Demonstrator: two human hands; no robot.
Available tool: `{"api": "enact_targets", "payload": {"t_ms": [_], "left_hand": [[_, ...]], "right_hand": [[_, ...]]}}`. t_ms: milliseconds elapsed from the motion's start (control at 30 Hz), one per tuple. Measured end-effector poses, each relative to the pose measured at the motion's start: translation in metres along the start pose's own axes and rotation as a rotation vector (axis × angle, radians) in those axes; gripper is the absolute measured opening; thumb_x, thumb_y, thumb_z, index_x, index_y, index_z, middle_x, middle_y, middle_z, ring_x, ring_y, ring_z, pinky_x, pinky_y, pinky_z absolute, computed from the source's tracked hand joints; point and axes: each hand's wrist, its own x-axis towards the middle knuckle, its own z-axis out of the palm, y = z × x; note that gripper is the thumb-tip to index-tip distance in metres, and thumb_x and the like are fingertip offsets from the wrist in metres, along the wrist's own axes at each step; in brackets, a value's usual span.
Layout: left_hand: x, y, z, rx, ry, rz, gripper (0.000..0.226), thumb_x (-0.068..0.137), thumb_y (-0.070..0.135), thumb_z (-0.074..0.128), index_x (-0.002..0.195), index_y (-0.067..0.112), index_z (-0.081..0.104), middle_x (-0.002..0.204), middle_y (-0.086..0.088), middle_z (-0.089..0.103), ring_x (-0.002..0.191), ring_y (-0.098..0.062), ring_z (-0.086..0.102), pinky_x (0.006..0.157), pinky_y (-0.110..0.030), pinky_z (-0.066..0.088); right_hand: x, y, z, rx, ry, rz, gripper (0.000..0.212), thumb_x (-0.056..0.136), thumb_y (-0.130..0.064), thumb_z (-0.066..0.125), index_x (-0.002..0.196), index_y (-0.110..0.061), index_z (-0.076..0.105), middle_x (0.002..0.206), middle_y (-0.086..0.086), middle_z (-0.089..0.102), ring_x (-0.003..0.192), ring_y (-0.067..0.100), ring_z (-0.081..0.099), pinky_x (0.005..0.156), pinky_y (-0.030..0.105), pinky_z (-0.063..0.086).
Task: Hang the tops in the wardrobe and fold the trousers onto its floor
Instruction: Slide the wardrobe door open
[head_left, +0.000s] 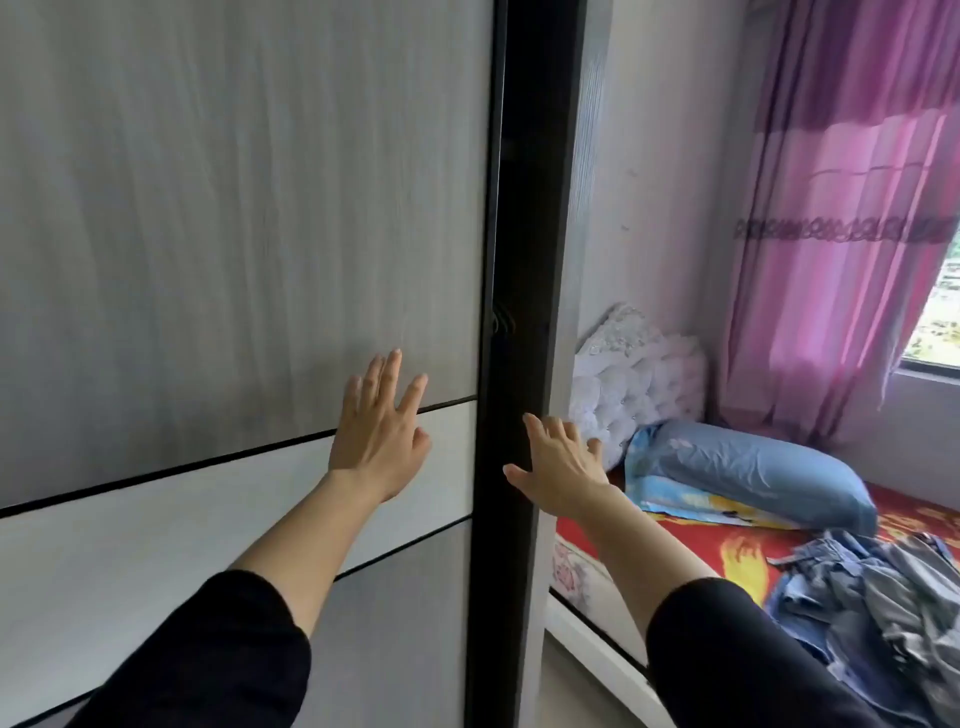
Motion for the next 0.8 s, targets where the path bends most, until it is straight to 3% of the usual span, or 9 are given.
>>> {"api": "enact_targets", "payload": {"t_ms": [100,200,300,367,500,800], "left_hand": [[0.019,-0.013,0.016,0.087,0.149,0.080,0.065,0.090,0.027,0.048,0.150,0.016,0.027,0.160,-0.015,0.002,0.148,-0.031,0.002,0.116,-0.050,0.010],[0.031,-0.021,0.035,0.234,0.293,0.149,0.062,0.089,0.026,0.044,0.148,0.012,0.033,0.157,-0.015,0.019,0.145,-0.031,0.019,0.117,-0.047,0.014],[0.037,-0.025,0.049,0.332,0.374,0.146,0.061,0.090,0.031,0.038,0.149,0.013,0.032,0.157,-0.011,0.023,0.145,-0.025,0.021,0.117,-0.043,0.014],[0.041,-0.029,0.057,0.369,0.427,0.147,0.059,0.093,0.031,0.038,0.149,0.014,0.031,0.157,-0.008,0.023,0.146,-0.022,0.019,0.118,-0.042,0.014],[0.044,-0.035,0.067,0.477,0.499,0.143,0.057,0.096,0.030,0.035,0.151,0.017,0.028,0.159,-0.006,0.020,0.146,-0.019,0.018,0.119,-0.040,0.014],[0.046,-0.042,0.069,0.604,0.530,0.121,0.058,0.094,0.031,0.038,0.150,0.021,0.030,0.160,-0.005,0.017,0.146,-0.019,0.019,0.118,-0.040,0.012]], "right_hand": [[0.044,-0.001,0.008,0.029,0.013,-0.054,0.083,0.092,-0.052,0.048,0.154,-0.023,0.001,0.158,0.007,0.014,0.145,0.028,0.013,0.112,0.054,0.018],[0.090,-0.004,0.016,0.051,0.158,-0.166,0.088,0.092,-0.054,0.049,0.153,-0.028,-0.009,0.162,0.003,-0.011,0.149,0.025,-0.006,0.118,0.051,0.010],[0.127,-0.002,0.027,-0.053,0.329,-0.385,0.097,0.088,-0.059,0.053,0.150,-0.031,-0.017,0.158,-0.001,-0.024,0.146,0.021,-0.020,0.120,0.046,0.000],[0.147,0.001,0.034,-0.095,0.405,-0.496,0.103,0.085,-0.064,0.054,0.151,-0.030,-0.017,0.159,0.001,-0.021,0.146,0.022,-0.020,0.119,0.043,-0.003],[0.170,0.011,0.048,-0.106,0.520,-0.604,0.098,0.082,-0.070,0.046,0.155,-0.022,0.002,0.162,0.007,-0.006,0.148,0.027,-0.009,0.117,0.045,0.005],[0.196,0.014,0.063,-0.110,0.714,-0.836,0.090,0.086,-0.061,0.043,0.153,-0.013,0.009,0.159,0.015,0.010,0.145,0.043,0.001,0.112,0.055,0.006]]}}
